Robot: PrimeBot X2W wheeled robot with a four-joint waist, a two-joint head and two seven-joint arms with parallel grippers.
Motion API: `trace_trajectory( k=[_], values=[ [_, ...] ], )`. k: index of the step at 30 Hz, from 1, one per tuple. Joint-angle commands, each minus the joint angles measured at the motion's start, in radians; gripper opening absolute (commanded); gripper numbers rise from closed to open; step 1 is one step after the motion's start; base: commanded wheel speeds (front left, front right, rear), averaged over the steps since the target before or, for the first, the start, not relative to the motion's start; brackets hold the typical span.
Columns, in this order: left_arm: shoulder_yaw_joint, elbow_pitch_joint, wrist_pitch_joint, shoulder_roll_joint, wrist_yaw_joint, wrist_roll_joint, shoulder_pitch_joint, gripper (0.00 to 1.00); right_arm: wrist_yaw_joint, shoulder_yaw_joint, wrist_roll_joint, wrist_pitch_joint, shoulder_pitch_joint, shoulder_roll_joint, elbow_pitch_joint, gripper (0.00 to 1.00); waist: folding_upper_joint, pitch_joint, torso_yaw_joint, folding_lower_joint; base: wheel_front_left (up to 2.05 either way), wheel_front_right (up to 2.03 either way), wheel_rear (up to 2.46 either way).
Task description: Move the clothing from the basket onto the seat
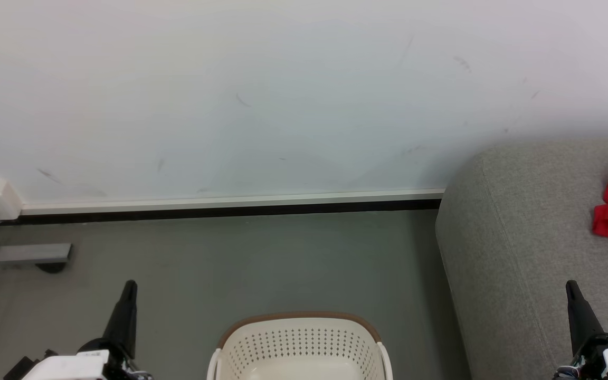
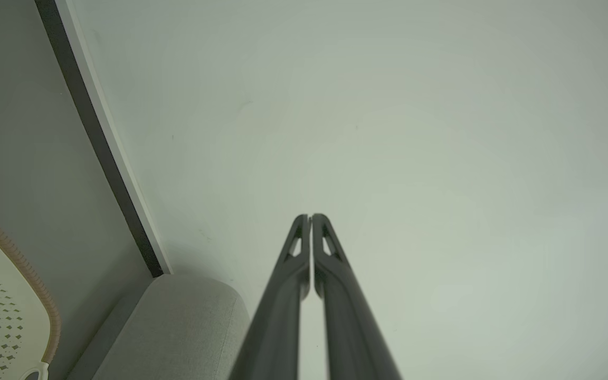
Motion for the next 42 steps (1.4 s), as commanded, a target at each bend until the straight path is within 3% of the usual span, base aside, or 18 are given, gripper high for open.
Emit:
trace_trajectory(
  k=[1,42],
  values=[
    [0.002,-0.004,0.003,0.002,-0.006,-0.014,-0.008,0.0,-0.002,-0.005,-0.003,0.003,-0.014,-0.001,0.002,0.0,0.0,0.0,0.0,0.0,0.0,0.0,0.0],
    [0.002,-0.004,0.003,0.002,-0.004,-0.015,-0.008,0.0,-0.002,-0.006,-0.004,0.004,-0.014,0.0,0.002,0.0,0.0,0.0,0.0,0.0,0.0,0.0,0.0]
  ],
)
